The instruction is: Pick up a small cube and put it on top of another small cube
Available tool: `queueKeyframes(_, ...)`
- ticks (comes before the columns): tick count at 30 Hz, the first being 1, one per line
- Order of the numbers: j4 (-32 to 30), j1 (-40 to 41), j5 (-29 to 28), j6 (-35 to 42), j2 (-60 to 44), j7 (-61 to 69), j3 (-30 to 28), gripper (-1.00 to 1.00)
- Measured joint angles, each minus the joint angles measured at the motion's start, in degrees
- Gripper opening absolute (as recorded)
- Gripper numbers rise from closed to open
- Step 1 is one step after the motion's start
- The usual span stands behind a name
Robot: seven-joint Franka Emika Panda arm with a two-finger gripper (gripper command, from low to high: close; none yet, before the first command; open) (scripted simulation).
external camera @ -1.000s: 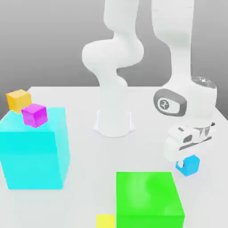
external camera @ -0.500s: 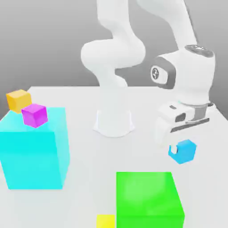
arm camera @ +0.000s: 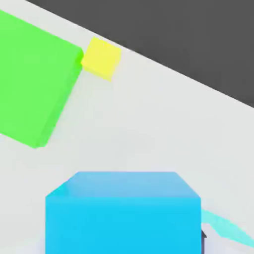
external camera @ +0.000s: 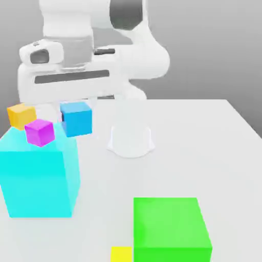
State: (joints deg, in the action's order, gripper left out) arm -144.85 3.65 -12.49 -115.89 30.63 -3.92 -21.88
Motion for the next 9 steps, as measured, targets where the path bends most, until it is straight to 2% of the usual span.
queueKeyframes(2, 0.2, 2.3, -1.5, 1.5, 1.4, 3.4, -2.7, -1.00)
queueKeyframes(5, -3.6, 3.1, -2.4, -4.1, -0.5, 4.5, -4.7, -1.00)
queueKeyframes(6, -4.7, 3.2, -2.5, -5.8, -1.1, 4.7, -5.1, 1.00)
queueKeyframes(9, -4.7, 3.2, -2.5, -5.8, -1.1, 4.7, -5.1, 1.00)
